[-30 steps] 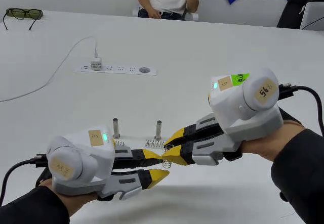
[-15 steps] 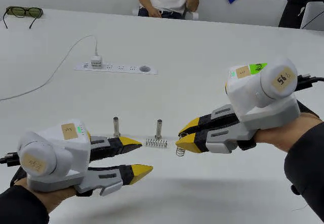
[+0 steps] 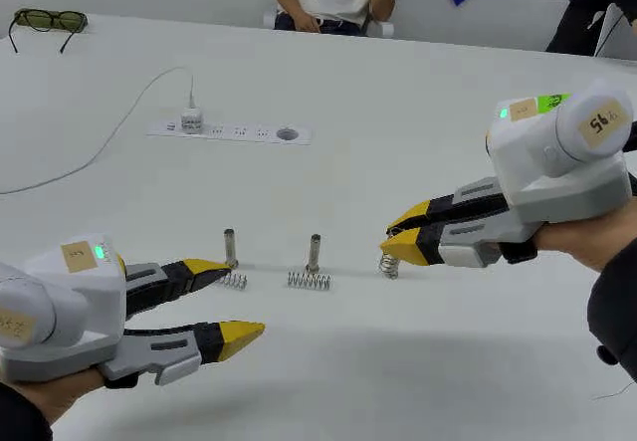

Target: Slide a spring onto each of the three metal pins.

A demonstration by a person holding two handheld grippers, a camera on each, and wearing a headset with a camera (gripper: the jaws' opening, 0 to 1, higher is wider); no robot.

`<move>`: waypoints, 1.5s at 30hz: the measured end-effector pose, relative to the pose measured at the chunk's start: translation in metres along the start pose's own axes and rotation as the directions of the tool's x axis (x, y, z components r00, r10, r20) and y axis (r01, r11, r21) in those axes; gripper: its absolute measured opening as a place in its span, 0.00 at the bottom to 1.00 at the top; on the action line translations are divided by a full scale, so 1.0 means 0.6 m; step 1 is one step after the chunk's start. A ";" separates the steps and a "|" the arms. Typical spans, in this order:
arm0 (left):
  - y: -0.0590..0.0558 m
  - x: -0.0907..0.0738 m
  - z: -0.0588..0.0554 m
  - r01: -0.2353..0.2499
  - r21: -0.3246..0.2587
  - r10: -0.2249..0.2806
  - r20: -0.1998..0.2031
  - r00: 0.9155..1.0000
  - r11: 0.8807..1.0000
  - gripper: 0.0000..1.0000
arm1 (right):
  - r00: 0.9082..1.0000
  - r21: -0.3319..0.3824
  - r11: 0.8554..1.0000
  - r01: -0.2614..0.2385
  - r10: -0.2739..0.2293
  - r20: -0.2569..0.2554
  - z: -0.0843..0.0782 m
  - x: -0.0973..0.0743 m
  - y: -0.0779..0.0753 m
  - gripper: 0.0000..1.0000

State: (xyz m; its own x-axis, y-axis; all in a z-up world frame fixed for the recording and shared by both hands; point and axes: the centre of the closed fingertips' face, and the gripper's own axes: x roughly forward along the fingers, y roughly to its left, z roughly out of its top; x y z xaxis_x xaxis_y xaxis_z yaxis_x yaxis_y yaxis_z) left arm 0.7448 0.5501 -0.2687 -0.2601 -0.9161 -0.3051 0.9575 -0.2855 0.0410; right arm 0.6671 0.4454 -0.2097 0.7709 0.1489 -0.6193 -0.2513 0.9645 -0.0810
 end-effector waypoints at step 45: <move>0.024 -0.026 -0.025 -0.063 -0.073 0.062 -0.019 0.998 0.995 0.53 | 0.992 0.147 0.982 0.121 -0.114 -0.058 -0.067 0.049 -0.131 0.12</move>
State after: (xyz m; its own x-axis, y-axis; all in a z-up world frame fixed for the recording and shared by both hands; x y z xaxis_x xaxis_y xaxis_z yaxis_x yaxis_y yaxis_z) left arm 0.7644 0.5648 -0.2777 -0.1978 -0.9264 -0.3203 0.9786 -0.2058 -0.0091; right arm 0.6858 0.3653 -0.2528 0.7590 0.0254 -0.6506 -0.0671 0.9970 -0.0393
